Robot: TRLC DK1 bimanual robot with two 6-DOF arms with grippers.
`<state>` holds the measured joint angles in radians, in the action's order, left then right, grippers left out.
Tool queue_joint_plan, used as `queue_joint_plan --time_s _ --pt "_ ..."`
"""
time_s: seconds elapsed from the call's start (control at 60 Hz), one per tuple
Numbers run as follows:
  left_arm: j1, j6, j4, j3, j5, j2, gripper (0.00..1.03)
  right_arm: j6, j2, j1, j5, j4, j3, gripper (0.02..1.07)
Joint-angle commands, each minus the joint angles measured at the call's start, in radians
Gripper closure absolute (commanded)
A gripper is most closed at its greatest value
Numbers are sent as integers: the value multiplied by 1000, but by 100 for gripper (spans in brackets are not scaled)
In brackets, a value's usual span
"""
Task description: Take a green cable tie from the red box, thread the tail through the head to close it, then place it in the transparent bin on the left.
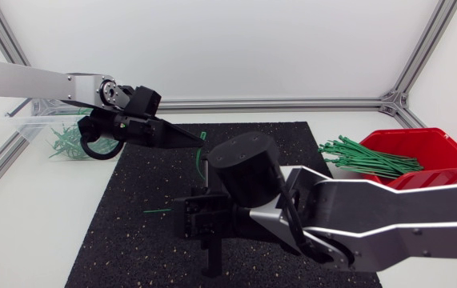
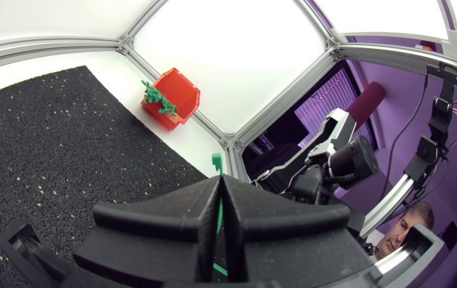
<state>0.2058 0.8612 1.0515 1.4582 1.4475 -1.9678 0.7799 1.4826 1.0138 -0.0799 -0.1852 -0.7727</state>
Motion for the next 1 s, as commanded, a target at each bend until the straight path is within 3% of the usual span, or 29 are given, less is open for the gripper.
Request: queue_joint_plan --time_s 0.0,0.183,0.35,0.45,0.517,0.583,0.733,0.783,0.817,0.833,0.85,0.933,0.983 --pt "6 15 22 -27 16 14 100 -28 -18 -32 -6 27 -2 102" --pt "9 12 24 -25 17 14 100 -42 -2 -64 11 -8 0 102" --pt "10 7 27 -24 19 14 100 -54 19 -93 -38 9 -8 102" --pt "14 1 28 -19 19 10 100 -76 44 -162 -178 104 -60 102" --pt "14 -1 28 -19 19 10 100 -87 68 -196 -216 116 -77 102" --pt "14 -1 28 -19 19 10 100 -100 90 -244 -368 225 -123 102" --pt "14 -4 30 -18 19 7 100 -102 108 -290 -604 392 -195 102" --pt "14 -4 30 -18 19 6 100 -182 140 -331 -837 438 -238 102" --pt "14 -4 30 -18 19 6 100 -186 143 -350 -937 448 -246 102" --pt "14 -4 30 -18 19 6 100 -194 139 -382 -1032 512 -258 102" --pt "14 -4 30 -18 19 6 100 -197 136 -411 -1054 564 -263 102" --pt "14 -1 28 -16 19 4 100 -318 171 -465 -956 610 -339 102" --pt "14 6 27 -16 21 3 100 -311 131 -448 -801 552 -303 102"
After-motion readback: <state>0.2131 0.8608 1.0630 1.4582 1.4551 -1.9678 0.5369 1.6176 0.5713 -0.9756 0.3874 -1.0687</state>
